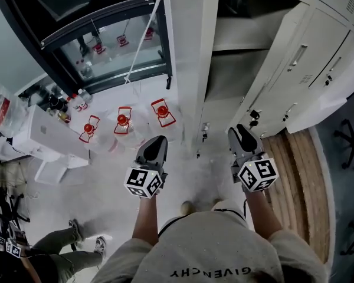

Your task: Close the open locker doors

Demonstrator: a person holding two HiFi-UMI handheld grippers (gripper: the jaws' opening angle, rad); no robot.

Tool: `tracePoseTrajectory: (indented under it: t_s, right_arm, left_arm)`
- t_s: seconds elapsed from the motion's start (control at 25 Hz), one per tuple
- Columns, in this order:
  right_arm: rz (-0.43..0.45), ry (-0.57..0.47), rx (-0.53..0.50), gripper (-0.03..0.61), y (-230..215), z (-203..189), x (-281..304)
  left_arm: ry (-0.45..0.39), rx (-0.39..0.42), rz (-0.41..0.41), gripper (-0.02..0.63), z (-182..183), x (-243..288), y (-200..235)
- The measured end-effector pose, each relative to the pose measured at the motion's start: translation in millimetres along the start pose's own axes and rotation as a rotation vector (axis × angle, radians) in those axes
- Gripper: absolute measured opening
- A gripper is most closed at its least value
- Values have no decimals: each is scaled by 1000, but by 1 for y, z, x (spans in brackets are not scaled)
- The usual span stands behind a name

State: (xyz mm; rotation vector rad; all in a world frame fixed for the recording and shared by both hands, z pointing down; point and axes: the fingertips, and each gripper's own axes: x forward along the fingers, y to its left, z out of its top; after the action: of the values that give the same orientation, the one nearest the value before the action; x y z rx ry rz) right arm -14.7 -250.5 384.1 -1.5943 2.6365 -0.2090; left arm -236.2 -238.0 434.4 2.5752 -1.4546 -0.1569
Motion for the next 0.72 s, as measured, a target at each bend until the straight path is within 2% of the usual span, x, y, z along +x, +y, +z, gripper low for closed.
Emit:
tracePoseTrajectory:
  t_s: [0.32, 0.72]
  right_arm:
    - [33, 1, 18, 118, 7, -2, 32]
    - [45, -10, 43, 114, 13, -2, 76]
  left_arm:
    - [0, -6, 31, 18, -1, -9, 15]
    - [17, 24, 85, 18, 1, -32, 44]
